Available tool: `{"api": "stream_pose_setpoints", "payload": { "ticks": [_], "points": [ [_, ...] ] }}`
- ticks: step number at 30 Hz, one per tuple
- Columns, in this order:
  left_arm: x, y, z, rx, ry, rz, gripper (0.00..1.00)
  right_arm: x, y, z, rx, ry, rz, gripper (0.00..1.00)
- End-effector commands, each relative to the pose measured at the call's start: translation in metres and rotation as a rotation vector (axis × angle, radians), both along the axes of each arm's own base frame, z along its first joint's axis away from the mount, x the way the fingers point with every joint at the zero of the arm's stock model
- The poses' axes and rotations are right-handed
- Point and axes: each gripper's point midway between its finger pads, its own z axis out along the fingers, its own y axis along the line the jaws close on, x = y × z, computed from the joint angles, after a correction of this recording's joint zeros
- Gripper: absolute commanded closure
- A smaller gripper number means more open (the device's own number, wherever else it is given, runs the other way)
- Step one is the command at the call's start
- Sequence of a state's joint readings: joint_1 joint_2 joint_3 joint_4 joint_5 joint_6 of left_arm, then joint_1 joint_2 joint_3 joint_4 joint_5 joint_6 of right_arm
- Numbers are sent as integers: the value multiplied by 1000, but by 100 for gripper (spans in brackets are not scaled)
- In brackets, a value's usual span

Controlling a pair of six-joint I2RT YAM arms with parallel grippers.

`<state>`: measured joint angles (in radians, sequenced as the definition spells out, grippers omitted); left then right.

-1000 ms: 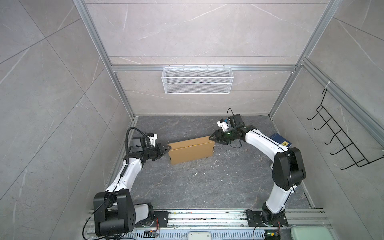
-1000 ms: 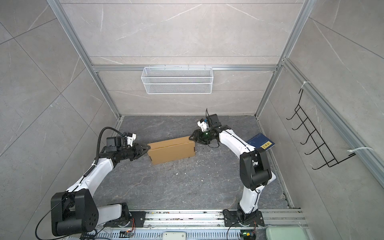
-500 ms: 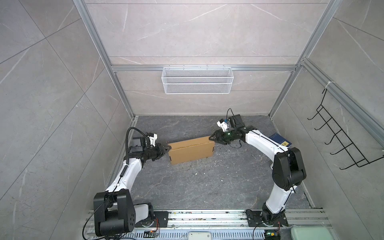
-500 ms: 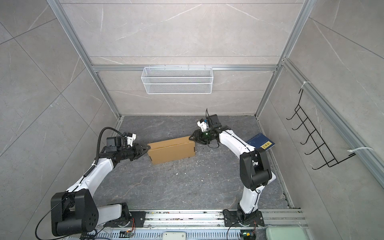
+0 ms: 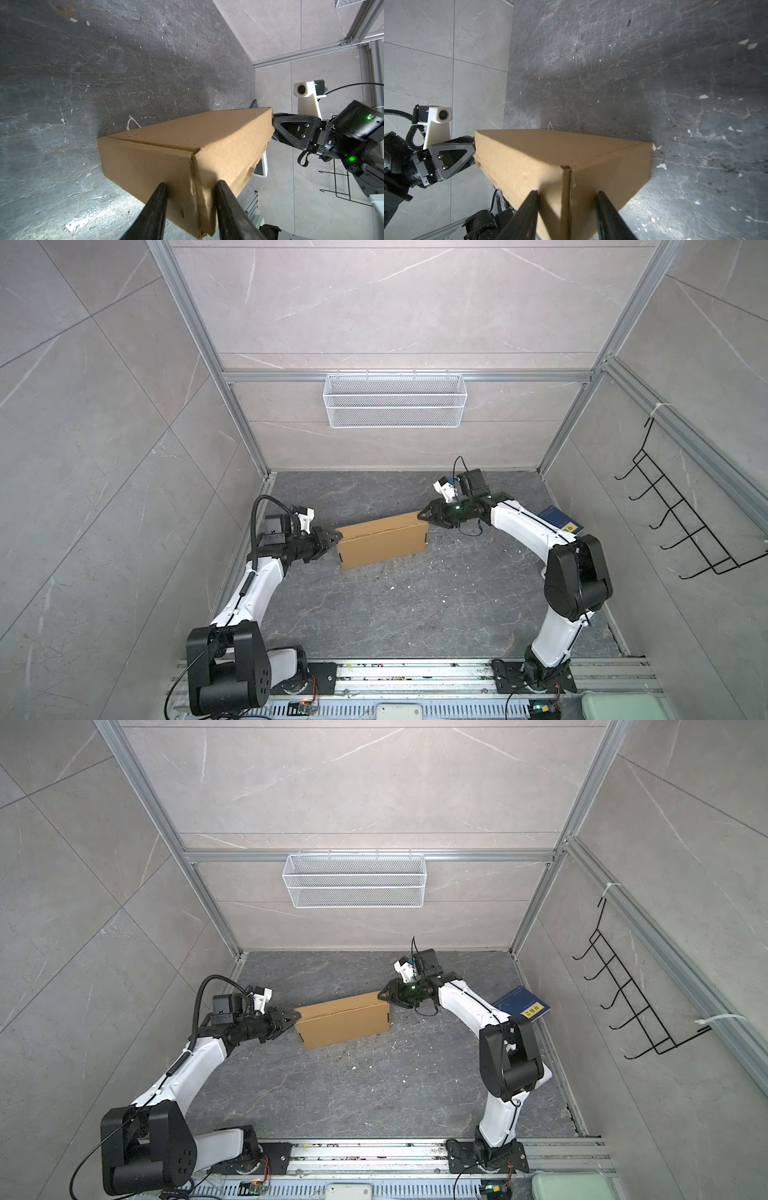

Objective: Fold the paper box
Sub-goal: 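Grasp the box's far end with the right gripper, facing the left gripper, then hold both box ends and tip the box over flat onto the table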

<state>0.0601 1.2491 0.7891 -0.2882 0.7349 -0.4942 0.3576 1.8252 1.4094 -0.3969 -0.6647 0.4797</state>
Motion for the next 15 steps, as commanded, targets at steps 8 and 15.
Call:
{"api": "stream_pose_setpoints", "payload": {
  "ticks": [8,15],
  "points": [
    [-23,0,-16,10,97,7,59,-19,2,-19,-7,72,-5,55],
    [-35,-1,-16,7,101,14,59,-31,6,-17,-8,74,0,55]
  ]
}}
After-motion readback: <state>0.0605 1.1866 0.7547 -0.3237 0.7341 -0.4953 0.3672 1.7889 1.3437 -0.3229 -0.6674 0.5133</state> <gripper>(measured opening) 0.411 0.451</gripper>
